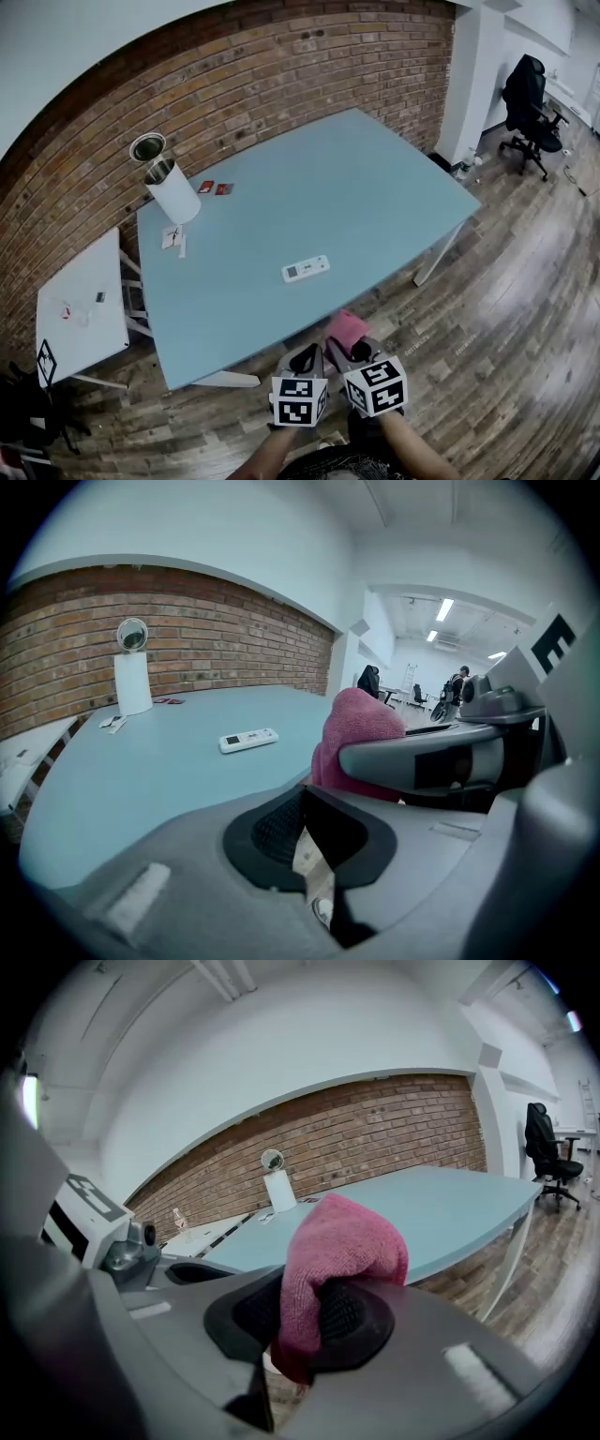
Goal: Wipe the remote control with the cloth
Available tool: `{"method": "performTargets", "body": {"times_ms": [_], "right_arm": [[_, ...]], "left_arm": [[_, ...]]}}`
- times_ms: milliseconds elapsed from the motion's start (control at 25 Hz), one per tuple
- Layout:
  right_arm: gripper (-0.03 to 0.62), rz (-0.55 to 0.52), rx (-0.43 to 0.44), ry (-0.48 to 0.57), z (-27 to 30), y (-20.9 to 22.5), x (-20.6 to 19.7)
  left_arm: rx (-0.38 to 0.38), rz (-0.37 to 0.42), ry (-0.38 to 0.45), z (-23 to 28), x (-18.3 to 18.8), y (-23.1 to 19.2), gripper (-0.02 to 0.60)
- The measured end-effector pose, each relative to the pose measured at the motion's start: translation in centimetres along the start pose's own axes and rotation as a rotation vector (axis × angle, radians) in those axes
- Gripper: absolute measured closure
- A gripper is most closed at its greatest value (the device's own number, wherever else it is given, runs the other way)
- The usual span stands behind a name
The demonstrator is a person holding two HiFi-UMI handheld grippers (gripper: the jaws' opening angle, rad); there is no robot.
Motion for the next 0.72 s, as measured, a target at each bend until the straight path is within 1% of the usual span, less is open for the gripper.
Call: {"method": "performTargets", "body": {"times_ms": [240,440,680,720], "right_arm": [[0.531,-0.015,0.072,-0.01,2.6,3.1,2.6],[0.531,-0.022,0.13,-0.022,4.4,5.6,4.4],[0.531,-0.006,0.166,-0.021,5.7,8.2,5.9],[0.531,-0.006,0.168,-0.023,5.9,8.4,6.0]], "left_arm": [[0.017,0.033,-0.006,2.9,3.0,-0.4,0.581],[0.058,0.043,-0.05,5.2,4.1,-0.9,0.581],[0.076,0.121,-0.095,7.0,6.2,-2.6,0.58],[0.076,0.127,-0.095,7.2,6.5,-3.1,0.569]]}}
Point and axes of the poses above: the fingertips, and each gripper's own axes: z forward along the fingers, y to its right, x out of its top, the point moved 9 cm from there along -z, backward along the fingers, and after that the axes turned 9 degrees about -y, right-handed, at the moved point
